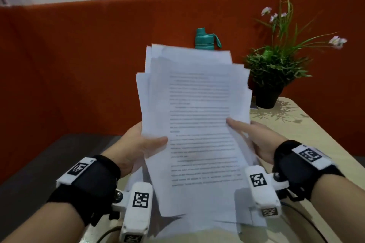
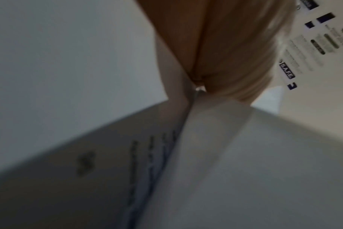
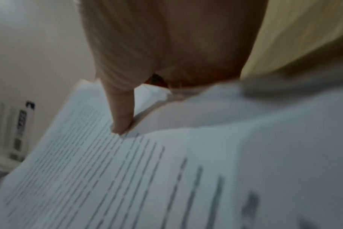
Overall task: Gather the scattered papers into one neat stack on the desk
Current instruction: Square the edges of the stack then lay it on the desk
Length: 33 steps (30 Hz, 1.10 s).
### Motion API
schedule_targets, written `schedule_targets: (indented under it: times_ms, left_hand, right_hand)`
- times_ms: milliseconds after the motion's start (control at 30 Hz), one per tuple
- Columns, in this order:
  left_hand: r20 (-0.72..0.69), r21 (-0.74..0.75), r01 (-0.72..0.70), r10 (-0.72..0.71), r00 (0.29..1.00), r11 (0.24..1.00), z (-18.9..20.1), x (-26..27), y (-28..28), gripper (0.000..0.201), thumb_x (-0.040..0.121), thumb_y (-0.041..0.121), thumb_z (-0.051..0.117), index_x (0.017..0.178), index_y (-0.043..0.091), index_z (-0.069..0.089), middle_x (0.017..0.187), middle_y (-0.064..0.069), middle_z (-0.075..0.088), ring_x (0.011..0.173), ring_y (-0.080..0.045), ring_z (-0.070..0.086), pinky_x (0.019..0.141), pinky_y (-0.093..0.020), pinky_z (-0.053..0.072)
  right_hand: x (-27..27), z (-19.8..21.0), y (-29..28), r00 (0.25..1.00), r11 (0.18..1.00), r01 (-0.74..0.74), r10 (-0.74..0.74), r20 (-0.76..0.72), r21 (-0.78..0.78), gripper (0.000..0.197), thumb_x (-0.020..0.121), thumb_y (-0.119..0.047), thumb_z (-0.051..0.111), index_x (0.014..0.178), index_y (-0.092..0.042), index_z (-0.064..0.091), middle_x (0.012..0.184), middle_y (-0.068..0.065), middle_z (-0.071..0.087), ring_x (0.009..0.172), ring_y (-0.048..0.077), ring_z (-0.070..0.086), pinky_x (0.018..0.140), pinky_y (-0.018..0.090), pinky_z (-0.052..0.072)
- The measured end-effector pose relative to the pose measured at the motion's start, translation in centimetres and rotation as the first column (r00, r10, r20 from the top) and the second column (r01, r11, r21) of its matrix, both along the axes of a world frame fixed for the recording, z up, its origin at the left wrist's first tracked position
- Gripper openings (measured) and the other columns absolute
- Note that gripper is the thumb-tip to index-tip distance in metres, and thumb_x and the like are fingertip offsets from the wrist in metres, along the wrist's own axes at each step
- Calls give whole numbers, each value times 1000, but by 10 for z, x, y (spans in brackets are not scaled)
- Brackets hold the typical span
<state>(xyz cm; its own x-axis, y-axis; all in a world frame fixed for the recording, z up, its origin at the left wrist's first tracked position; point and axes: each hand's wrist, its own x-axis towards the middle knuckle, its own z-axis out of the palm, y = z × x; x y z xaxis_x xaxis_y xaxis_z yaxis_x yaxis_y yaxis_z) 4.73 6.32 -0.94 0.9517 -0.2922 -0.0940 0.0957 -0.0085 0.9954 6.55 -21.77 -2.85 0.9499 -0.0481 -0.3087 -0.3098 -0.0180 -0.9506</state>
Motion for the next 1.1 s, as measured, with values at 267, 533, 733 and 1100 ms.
schedule_targets:
  times_ms: [267, 533, 733, 1100]
  left_hand:
    - [394, -18, -322, 303, 868, 946, 62, 26, -33, 58, 75, 16, 75, 129, 12, 54, 121, -4, 69, 106, -22, 69, 93, -46, 55]
    - [478, -162, -459, 477, 738, 873, 65, 26, -69, 50, 78, 13, 73, 117, 23, 42, 99, 15, 60, 90, -3, 64, 84, -32, 54]
    - [550, -251, -461, 518, 656, 851, 68, 23, -73, 49, 79, 14, 73, 116, 24, 42, 99, 15, 63, 89, 0, 66, 75, -20, 56]
    - [587, -218, -426, 467, 662, 878, 67, 25, -71, 43, 76, 17, 74, 108, 28, 48, 101, 7, 71, 89, -5, 72, 76, -28, 58]
  right_hand:
    - [-3, 70, 0, 820, 992, 97, -129, 558, 87, 33, 88, -4, 62, 121, -8, 63, 113, 7, 72, 96, 20, 72, 81, 30, 58]
    - [-20, 82, 6, 665, 959, 282, -204, 718, 12, 35, 85, -23, 69, 119, -19, 64, 109, -6, 72, 99, 12, 69, 89, 40, 55]
    - [-23, 98, 12, 545, 922, 322, -367, 754, 216, 48, 76, -36, 76, 118, -18, 63, 106, -4, 73, 96, 7, 71, 79, 25, 57]
    - [-22, 124, 18, 424, 892, 325, -434, 795, 314, 49, 73, -37, 78, 107, -19, 49, 95, -9, 66, 73, -8, 68, 65, 12, 53]
